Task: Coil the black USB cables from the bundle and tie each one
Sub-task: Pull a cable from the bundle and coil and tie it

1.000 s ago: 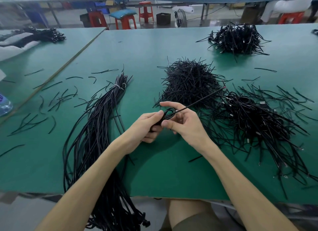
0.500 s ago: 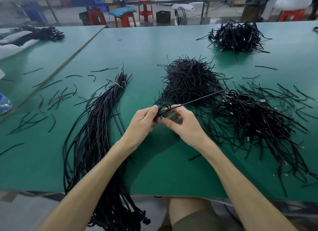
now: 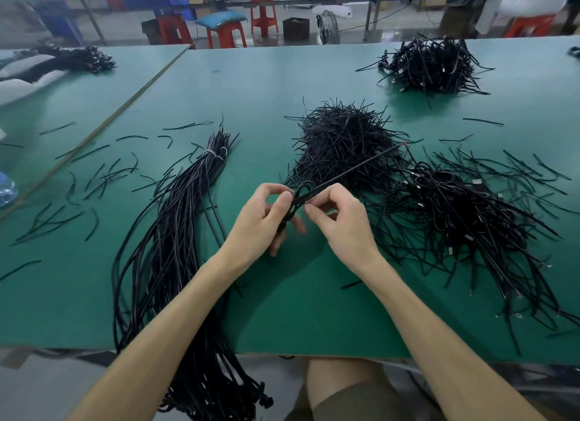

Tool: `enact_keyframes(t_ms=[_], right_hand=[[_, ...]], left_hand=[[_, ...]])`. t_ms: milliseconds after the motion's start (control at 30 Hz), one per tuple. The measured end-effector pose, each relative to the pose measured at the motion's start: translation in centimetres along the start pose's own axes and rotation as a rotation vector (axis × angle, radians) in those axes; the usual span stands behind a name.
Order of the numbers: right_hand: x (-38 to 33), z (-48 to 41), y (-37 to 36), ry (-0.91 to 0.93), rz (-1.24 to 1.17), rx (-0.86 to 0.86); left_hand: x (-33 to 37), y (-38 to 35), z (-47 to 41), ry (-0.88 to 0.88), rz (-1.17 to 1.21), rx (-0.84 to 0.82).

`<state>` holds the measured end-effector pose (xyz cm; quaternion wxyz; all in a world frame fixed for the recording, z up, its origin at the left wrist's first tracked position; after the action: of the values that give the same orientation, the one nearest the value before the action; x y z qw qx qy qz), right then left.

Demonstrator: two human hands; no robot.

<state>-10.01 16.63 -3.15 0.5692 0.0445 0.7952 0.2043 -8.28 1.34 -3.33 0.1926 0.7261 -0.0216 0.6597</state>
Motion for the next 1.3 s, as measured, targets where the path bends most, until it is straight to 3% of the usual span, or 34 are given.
enact_keyframes(t_ms=[100, 200, 400, 633, 833, 1000, 1300], right_hand=[[-0.4, 0.1, 0.5, 0.034, 0.026, 0.055], [-0.9, 0.3, 0.8, 0.094, 0.034, 0.086], [-0.9, 0.2, 0.3, 0.105, -0.042, 0.036], [-1.0, 0.2, -0.7, 0.091, -0.081, -0.075], [-0.2, 0.0, -0.8, 0.013, -0.08, -0.114], [0.4, -0.2, -1.2, -0.053, -0.262, -0.197], [0.4, -0.2, -1.7, -0.081, -0.447, -0.308]], left_hand=[[0.3, -0.9, 0.1, -0.013, 0.153, -0.147], [0.4, -1.8, 0.3, 0.002, 0.161, -0.251], [0.5, -0.7, 0.1, -0.037, 0.07, -0.132], [0.7, -0.9, 0.4, -0.051, 0.204, -0.295], [0.7, -0.5, 0.2, -0.076, 0.393, -0.284], [0.5, -0.8, 0.3, -0.039, 0.465, -0.304], [0.6, 0.1, 0.3, -0.048, 0.42, -0.157]])
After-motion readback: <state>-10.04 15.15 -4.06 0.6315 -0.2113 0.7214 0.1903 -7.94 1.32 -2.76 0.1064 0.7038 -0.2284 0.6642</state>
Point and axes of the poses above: each hand's wrist, its own z-axis away from the middle knuckle, its own y-axis out of the back of the hand, x = y × z, the point moved 8 cm from there along -z, towards the middle knuckle, and after that the axes turned 11 degrees about -x, right-handed, at the moved point
